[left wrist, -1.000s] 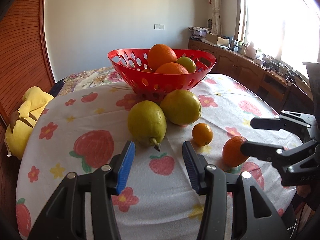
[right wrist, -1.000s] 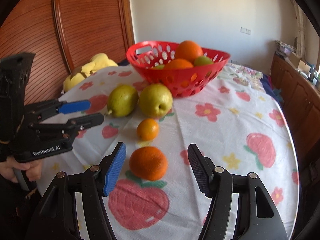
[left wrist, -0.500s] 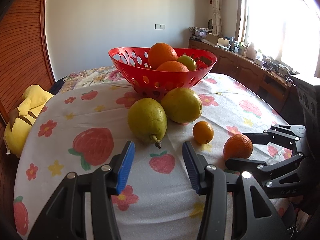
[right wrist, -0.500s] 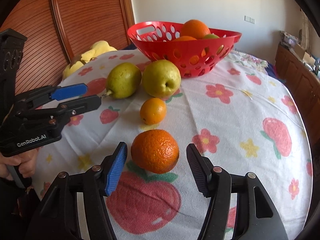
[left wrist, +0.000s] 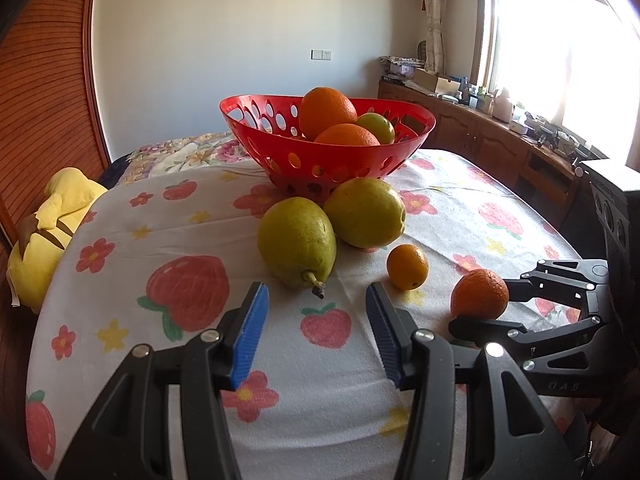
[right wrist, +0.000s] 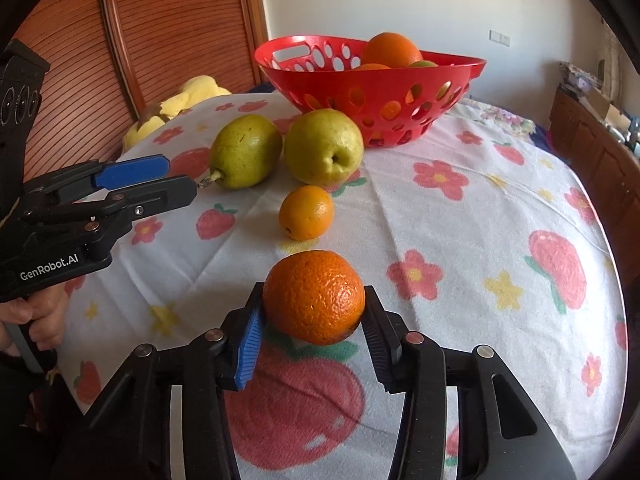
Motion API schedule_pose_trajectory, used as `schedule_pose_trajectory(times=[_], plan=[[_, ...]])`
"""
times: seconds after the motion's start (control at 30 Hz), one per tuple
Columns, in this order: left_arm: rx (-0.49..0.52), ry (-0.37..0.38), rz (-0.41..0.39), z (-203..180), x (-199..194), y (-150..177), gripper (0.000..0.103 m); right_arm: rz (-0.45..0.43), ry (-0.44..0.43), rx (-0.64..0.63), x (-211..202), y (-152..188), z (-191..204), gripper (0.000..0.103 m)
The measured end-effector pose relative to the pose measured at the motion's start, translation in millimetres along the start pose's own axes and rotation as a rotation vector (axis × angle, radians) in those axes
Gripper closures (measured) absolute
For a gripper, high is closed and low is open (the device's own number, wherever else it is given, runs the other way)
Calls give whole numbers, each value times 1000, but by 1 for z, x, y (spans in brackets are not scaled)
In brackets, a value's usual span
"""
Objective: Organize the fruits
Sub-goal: 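Grasp a yellow pear with the left tool while the right tool holds the orange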
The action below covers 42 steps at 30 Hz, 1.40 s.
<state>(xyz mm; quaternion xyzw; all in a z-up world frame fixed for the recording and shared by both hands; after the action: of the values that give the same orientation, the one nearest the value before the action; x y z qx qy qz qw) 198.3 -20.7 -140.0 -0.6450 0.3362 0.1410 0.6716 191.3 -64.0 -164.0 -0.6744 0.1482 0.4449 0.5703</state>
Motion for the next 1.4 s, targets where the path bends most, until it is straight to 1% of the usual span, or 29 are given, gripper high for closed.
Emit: schedule_pose_trajectory(times=[0.1,0.13,0.27,0.47,0.6,0.77,0.97,1.17,1.3,1.4], plan=[[1,5,6,-1,2,-5,46,-7,-1,18,-1,0,-4,57],[0,6,7,-1,3,-8,45,-9,-2,21,-1,0,-4,57],[-4,-5,7,4,8,-21,44,-20,3,19,-2,0,-4,57],[-8,17,44,6,25,-35,44,-29,2,25,-3,0,-5,57],[-9,8,68,8,37,-40,44,-33,6,21,-3,0,-4,57],[-6,14,90,7,48,-41,44,-36,12,11,-3,0,-3,57],[11,-14,95,9,55,-45,44,-39,14,9,-3,1,-2,57],[33,-64,130,18,68,-42,43,-38,13,9,-2,1,-2,57],[12,-46,156,24,77,-39,43,-34,12,6,-2,1,-2,57],[15,-35,162,23,81,-37,43,-32,13,2,-1,1,-1,57]])
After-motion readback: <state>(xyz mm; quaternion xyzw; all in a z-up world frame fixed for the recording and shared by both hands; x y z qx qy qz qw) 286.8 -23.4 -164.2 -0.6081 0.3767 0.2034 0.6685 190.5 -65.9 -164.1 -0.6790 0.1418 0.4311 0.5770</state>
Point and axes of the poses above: each gripper's, at about its wrist camera, not at the fingertips, and x roughly the way its jaws point, z to its left, y to its underside, the point moved 7 cm from there along x, roughly the way its jaws point
